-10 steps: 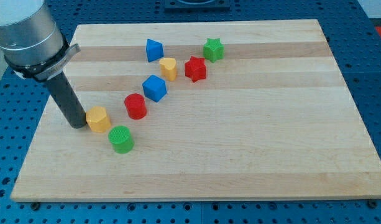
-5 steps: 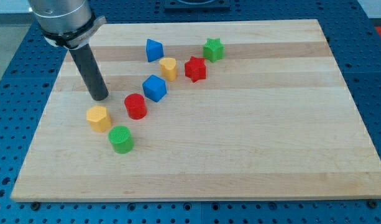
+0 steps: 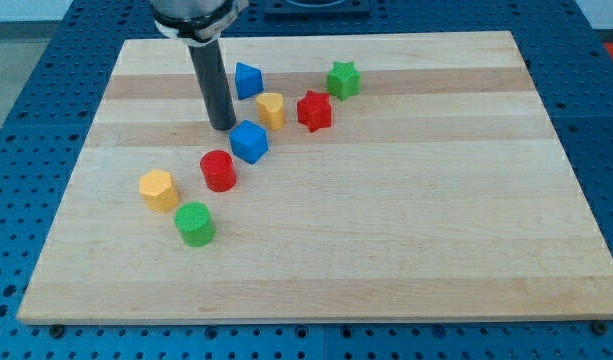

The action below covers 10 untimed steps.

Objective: Push the blue cube close right to the red circle

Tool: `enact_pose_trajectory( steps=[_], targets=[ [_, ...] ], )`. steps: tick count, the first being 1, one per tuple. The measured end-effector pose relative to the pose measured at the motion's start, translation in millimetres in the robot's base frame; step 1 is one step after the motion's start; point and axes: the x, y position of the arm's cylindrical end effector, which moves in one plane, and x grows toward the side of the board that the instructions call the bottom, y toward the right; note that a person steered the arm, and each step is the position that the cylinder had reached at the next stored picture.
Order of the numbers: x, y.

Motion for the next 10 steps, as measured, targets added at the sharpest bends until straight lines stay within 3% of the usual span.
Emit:
enact_pose_trajectory(
  steps=[5, 8, 10],
  targets=[
    [0.0, 40.5],
    [28.3, 39.6],
    [-25.8, 8.9]
  ],
)
